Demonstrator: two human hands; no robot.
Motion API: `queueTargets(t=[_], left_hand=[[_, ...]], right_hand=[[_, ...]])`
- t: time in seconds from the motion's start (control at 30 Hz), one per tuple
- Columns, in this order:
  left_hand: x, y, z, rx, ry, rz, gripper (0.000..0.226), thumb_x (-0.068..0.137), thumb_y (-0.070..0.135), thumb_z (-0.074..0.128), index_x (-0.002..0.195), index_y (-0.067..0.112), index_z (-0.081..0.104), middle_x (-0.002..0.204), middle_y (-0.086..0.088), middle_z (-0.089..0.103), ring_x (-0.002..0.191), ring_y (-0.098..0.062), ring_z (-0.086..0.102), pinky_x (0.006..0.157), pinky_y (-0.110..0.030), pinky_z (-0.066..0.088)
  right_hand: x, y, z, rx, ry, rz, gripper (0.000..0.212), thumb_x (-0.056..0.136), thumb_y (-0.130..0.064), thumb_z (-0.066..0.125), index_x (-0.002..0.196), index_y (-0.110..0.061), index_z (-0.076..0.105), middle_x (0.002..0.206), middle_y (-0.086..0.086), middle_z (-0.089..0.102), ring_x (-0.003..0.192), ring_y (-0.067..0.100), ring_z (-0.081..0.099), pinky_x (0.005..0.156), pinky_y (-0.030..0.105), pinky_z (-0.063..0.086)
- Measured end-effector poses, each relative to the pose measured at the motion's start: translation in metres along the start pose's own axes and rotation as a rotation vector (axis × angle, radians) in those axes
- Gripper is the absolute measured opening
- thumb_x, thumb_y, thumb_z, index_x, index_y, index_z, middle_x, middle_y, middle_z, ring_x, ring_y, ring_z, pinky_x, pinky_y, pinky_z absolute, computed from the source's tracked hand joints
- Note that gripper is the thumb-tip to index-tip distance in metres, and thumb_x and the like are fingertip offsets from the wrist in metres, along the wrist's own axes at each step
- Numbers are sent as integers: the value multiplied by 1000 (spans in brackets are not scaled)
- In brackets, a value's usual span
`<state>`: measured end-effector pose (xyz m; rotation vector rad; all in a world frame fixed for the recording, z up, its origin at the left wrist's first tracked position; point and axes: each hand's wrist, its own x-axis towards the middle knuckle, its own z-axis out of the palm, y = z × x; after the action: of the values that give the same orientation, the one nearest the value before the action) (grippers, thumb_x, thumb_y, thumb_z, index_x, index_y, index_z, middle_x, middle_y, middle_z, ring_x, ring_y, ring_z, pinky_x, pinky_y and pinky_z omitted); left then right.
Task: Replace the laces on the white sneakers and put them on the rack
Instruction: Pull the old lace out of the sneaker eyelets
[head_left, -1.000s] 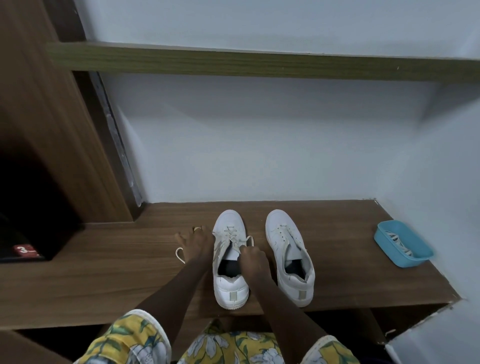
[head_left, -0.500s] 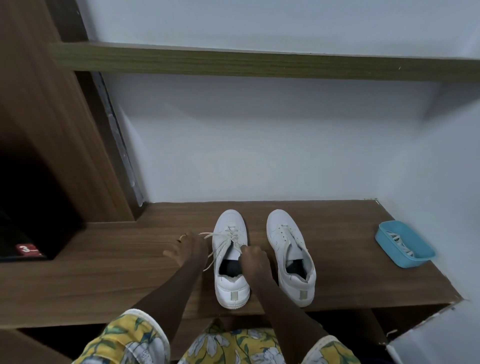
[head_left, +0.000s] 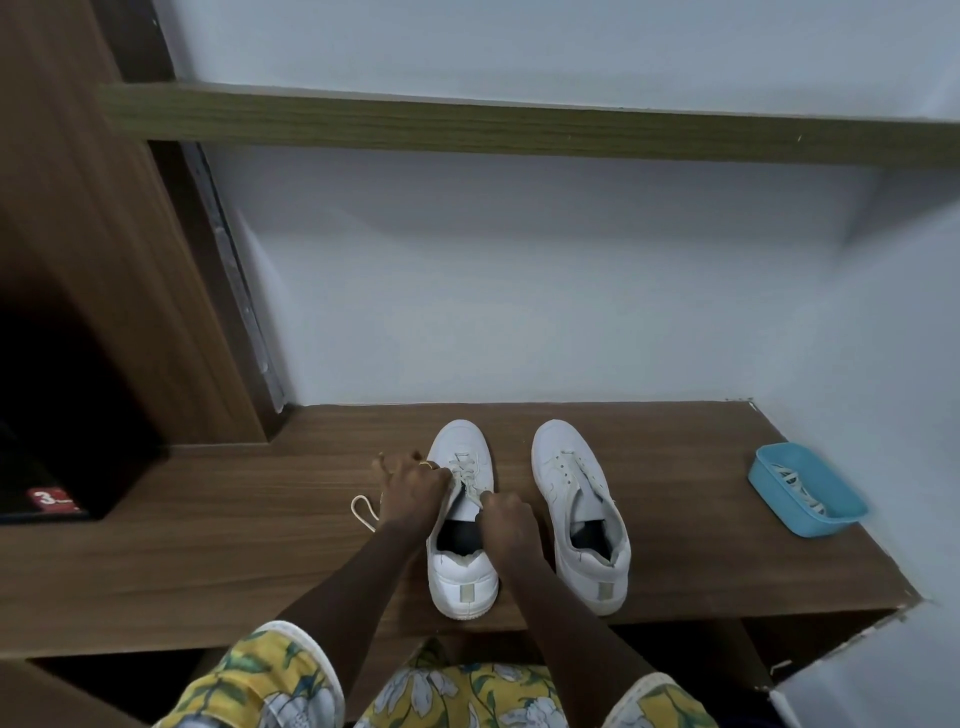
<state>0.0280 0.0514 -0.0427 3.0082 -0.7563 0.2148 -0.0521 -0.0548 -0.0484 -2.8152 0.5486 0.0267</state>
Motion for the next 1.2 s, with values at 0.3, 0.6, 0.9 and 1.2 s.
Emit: queueTargets(t=[0.3,0.6,0.9,1.2], left_hand=[[0,0,3,-221,24,-307,26,93,26,45,91,24,71,87,0,69,115,-16,47,103,-51,18],[-6,-26,-1,-348,80,-653,21,89,20,51,89,15,72,85,-10,69,98,-28,55,97,-48,29],[-11,-10,-5,-285,-59,-637,26,93,33,46,109,21,63,110,-2,66,113,-25,50,100,-48,28],[6,14,-3,-25,-39,51,28,94,29,46,118,33,61,120,12,61,131,-21,36,101,-54,18]], right_hand=[[-1,1,-1,9,7,7,27,99,-6,38,118,-4,57,116,14,62,106,27,60,84,31,48],[-2,1,-2,34,18,7,27,99,-7,37,116,-3,58,114,15,62,104,28,61,82,31,47],[-3,1,-1,36,13,4,28,99,-7,37,119,-5,57,115,14,62,105,26,61,84,30,47],[-2,1,-2,20,-4,-7,27,99,-10,41,122,-7,54,117,13,60,106,24,60,84,29,47]])
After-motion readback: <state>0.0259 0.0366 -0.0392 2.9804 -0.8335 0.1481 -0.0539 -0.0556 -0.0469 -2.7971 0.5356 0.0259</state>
